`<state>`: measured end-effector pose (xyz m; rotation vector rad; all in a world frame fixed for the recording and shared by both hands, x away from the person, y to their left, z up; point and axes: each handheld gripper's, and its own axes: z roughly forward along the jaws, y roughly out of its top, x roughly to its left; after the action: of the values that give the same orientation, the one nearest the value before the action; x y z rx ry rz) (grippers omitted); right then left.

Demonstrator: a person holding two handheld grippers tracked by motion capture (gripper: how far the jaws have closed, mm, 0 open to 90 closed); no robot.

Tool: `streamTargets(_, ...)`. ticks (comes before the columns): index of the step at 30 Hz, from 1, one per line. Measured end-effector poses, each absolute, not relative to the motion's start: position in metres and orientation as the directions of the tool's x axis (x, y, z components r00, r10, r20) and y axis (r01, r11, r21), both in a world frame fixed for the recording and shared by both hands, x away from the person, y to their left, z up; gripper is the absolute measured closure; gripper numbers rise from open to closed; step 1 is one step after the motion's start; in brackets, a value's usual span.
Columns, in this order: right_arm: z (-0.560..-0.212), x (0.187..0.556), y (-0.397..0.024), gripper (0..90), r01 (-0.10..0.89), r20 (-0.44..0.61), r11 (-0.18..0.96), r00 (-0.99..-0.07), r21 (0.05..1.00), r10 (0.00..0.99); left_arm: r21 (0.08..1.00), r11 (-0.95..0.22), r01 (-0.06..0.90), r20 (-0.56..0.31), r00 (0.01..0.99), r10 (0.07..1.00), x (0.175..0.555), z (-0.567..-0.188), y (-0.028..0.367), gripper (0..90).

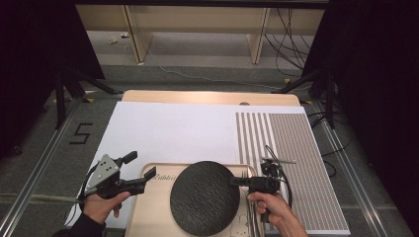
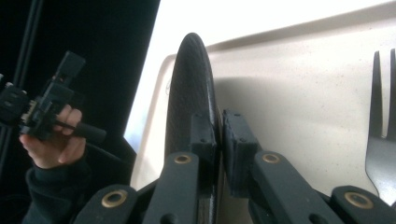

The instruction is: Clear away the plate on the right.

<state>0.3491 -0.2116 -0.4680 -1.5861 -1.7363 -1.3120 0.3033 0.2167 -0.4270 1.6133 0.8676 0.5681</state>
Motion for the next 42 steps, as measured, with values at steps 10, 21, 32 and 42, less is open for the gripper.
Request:
streamTargets(10, -0.469, 0.348, -0.213, 85.1, 0.943, 0.822, -0.097, -0.223, 0.318, 0.523, 0.971, -0.066, 0.231, -0.091, 0.609, 0.788, 0.303, -0.427, 0.217, 16.0)
streamTargets(21, -0.464, 0.345, -0.21, 86.3, 0.939, 0.767, -0.042, -0.253, 0.342, 0.589, 0.97, -0.067, 0.232, -0.091, 0.608, 0.789, 0.303, -0.427, 0.217, 16.0)
streamTargets(32, -0.459, 0.344, -0.205, 80.6, 0.921, 0.671, 0.055, -0.321, 0.387, 0.669, 0.97, -0.066, 0.234, -0.093, 0.607, 0.789, 0.303, -0.428, 0.216, 16.0)
streamTargets(42, -0.461, 0.342, -0.196, 74.3, 0.902, 0.571, 0.159, -0.382, 0.401, 0.727, 0.97, -0.068, 0.235, -0.092, 0.609, 0.788, 0.303, -0.428, 0.216, 16.0)
